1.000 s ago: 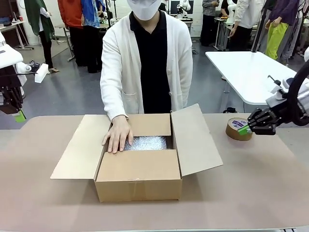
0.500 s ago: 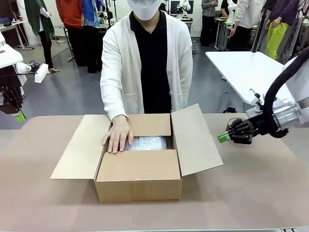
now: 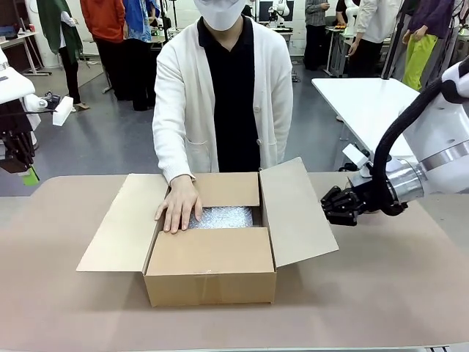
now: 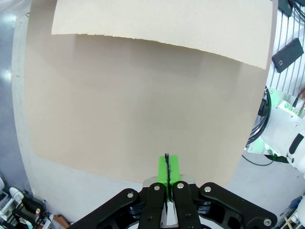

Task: Wrap the clocks to prevent damage.
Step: Push the right (or left) flap of the Package Box to close it.

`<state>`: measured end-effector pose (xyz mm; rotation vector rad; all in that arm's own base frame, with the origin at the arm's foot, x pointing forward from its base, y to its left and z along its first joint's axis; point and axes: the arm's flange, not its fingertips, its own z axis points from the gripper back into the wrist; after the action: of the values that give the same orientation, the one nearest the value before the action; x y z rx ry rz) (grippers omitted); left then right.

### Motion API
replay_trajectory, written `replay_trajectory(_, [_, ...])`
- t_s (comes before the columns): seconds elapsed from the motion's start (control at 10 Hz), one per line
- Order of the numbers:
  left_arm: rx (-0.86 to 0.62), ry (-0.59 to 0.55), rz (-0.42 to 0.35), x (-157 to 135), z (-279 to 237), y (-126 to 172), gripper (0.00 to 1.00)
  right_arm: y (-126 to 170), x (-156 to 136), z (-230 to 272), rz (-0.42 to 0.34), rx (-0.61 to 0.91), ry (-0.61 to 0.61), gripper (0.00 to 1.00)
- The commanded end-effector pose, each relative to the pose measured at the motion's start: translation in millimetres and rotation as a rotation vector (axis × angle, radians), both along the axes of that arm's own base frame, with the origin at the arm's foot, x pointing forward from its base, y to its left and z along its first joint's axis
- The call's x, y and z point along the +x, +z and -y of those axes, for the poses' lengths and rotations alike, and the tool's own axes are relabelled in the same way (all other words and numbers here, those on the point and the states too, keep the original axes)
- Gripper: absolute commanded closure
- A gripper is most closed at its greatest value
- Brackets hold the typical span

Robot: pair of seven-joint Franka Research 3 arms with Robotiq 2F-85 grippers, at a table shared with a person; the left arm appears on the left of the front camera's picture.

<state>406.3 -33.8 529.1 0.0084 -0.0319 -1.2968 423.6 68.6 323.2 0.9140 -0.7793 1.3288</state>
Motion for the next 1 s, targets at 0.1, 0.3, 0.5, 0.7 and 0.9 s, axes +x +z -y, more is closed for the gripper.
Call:
replay_trajectory(0.1, [-0.004,0.021,0.001,0.2,0.7,0.5,1.0,16.1,1.8,-23.4,0.035,0.126,0.002,0.99])
replay_trajectory(0.3, [-0.004,0.021,0.001,0.2,0.7,0.5,1.0,12.3,8.3,-45.3,0.023,0.128,-0.018,0.99])
replay_trajectory(0.5, [-0.004,0.021,0.001,0.2,0.7,0.5,1.0,5.9,20.4,-79.2,0.013,0.107,-0.022,0.99])
replay_trajectory(0.7, [-0.004,0.021,0.001,0.2,0.7,0.5,1.0,3.9,25.0,-109.3,0.018,0.085,-0.003,0.99])
replay_trajectory(0.9, [-0.004,0.021,0.001,0.2,0.7,0.5,1.0,-1.8,32.5,-126.0,0.024,0.055,-0.01,0.99])
